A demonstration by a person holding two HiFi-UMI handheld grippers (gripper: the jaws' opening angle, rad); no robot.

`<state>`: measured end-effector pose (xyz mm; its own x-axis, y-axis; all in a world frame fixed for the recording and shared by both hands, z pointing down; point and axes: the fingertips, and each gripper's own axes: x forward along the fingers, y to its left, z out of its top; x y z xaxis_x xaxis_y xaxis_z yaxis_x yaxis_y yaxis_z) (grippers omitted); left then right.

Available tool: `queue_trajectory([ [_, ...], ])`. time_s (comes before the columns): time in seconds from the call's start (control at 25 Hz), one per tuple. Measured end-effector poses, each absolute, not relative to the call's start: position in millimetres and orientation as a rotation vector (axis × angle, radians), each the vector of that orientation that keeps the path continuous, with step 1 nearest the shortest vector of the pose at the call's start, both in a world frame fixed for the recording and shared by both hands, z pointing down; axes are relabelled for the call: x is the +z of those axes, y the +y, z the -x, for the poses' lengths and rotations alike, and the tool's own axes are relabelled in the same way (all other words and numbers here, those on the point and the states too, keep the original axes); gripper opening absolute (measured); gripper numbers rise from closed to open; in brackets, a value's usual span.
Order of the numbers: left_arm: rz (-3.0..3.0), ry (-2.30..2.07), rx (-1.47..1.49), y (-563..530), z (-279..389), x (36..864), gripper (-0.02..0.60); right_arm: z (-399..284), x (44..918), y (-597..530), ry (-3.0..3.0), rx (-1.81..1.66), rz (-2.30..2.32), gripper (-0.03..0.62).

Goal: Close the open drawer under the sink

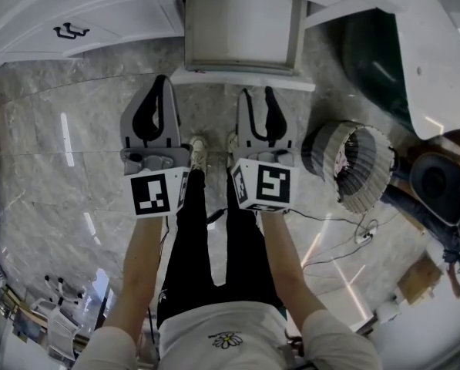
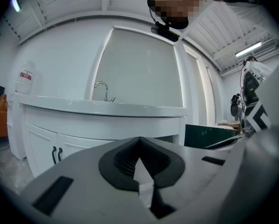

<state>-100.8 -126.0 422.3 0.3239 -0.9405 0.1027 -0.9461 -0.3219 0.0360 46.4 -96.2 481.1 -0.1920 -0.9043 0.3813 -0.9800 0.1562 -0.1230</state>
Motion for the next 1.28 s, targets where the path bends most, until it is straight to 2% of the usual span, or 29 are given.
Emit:
queue_trajectory([
  [0.2,-2.463,-1.759,0.113,-119,101,431,0.018,-55,517,-87,-2.1,0.624,-1.912,0.208],
  [0.6,-2.417,-1.74,0.146,-109,103,452,0.018,-56,594,-86,-1.972,0.769,-1.86,0.25],
  [1.28,-2.377,-1.754,0.175,-113,110,470,0.018,-37,640,-116,-1.928,0.762,-1.778,0.256],
])
